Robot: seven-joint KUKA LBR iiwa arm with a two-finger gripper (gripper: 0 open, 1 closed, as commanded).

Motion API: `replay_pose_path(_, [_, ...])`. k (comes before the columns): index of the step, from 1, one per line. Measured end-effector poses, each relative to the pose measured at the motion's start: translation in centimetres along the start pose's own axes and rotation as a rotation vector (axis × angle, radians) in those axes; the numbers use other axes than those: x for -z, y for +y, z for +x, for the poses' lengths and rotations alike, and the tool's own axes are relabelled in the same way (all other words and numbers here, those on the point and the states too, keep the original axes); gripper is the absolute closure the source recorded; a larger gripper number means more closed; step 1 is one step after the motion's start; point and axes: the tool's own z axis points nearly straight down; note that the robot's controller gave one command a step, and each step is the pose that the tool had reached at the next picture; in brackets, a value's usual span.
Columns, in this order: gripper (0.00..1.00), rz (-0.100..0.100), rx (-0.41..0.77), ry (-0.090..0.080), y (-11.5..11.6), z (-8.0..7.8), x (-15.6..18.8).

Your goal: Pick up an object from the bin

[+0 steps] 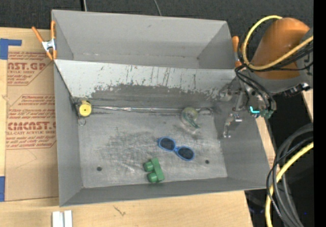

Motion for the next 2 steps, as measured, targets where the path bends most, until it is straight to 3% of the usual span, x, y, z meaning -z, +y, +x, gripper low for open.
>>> replay_pose_path(1, [0.0, 0.003, 0.182, -0.014, 8.66, 5.16, -9.8])
replay_pose_path(2, [1.0, 0.003, 0.182, -0.011, 8.56, 5.12, -9.54])
